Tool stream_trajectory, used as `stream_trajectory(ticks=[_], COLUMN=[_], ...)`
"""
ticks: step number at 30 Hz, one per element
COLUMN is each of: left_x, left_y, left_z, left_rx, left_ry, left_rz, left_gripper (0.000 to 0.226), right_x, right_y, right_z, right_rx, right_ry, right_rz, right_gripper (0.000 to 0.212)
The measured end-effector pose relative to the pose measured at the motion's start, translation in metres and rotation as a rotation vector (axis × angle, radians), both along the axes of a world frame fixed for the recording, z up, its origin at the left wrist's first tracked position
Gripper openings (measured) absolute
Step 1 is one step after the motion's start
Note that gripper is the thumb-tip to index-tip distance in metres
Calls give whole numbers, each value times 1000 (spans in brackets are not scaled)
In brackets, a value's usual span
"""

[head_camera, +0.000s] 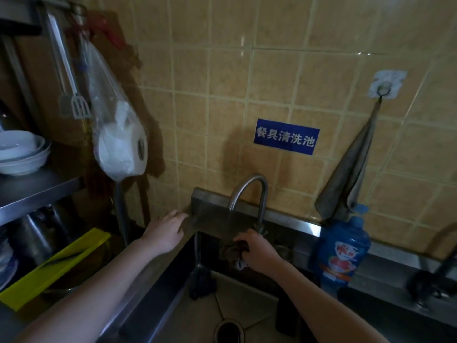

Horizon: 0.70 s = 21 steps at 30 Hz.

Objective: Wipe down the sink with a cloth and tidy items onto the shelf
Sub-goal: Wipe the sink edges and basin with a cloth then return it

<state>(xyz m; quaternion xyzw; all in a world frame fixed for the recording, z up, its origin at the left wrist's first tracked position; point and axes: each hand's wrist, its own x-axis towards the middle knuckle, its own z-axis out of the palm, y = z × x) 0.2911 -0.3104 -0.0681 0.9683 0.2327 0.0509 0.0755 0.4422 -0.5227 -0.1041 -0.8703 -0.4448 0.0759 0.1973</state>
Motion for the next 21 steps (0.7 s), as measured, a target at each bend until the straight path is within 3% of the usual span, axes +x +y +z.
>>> stream_trajectory(ticks=[8, 21], left_x=[-18, -118], left_y=[36, 139], left_z=[31, 49], left_rx=[1, 57], left_ry=[-24, -72], left_rz=[-27, 100], left_gripper=[47, 47], right_x=[-17, -68], right_y=[33, 156], right_z=[32, 90], right_rx=[35, 105], right_ry=[29, 31], right_rz=[-53, 123], right_gripper=[47, 46])
